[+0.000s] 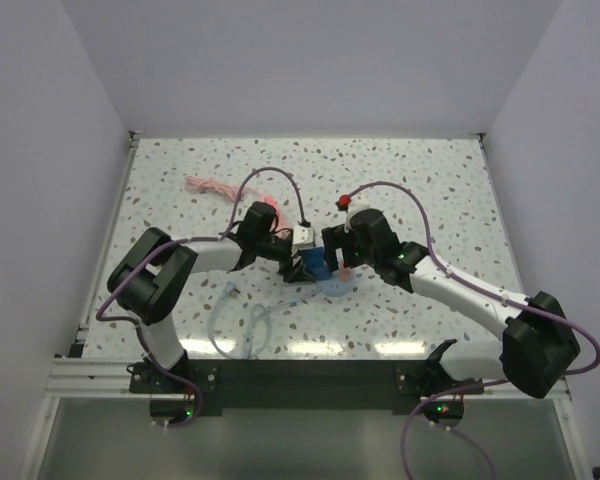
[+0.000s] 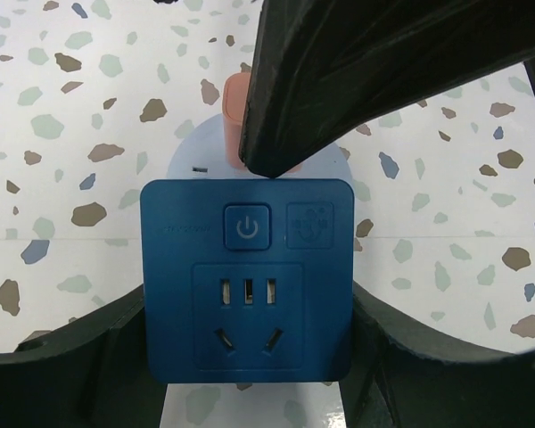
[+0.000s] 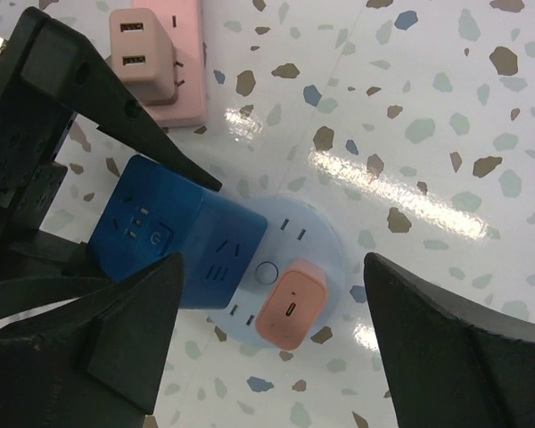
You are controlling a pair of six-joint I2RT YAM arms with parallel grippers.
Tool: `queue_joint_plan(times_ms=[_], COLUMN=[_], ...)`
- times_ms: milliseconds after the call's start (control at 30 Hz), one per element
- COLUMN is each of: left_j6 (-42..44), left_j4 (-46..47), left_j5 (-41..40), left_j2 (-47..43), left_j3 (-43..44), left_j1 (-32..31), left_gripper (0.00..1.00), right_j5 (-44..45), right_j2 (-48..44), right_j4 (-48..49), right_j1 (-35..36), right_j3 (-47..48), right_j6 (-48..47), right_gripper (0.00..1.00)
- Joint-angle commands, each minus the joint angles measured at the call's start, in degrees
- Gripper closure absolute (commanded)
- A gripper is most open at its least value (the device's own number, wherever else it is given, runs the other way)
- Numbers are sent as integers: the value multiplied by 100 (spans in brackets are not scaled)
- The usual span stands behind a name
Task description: Insert the plug
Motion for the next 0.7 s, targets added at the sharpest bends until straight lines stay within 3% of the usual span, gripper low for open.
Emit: queue_joint_plan(times_ms=[0, 333, 667], left_j6=[190, 261, 305], left_j4=[56, -182, -349], left_j5=[-37, -186, -318], left_j2=[31, 57, 110], left_j3=[387, 537, 642], left_j1=[-109, -188, -240], left_gripper=[100, 100, 100], right_j5=[-386, -421, 255], right_j2=[-120, -95, 117], right_j4=[373, 513, -22], right_j1=[141, 185, 194], right_j3=[253, 217, 147], right_j6=[113, 96, 166], right_gripper=[14, 14, 14])
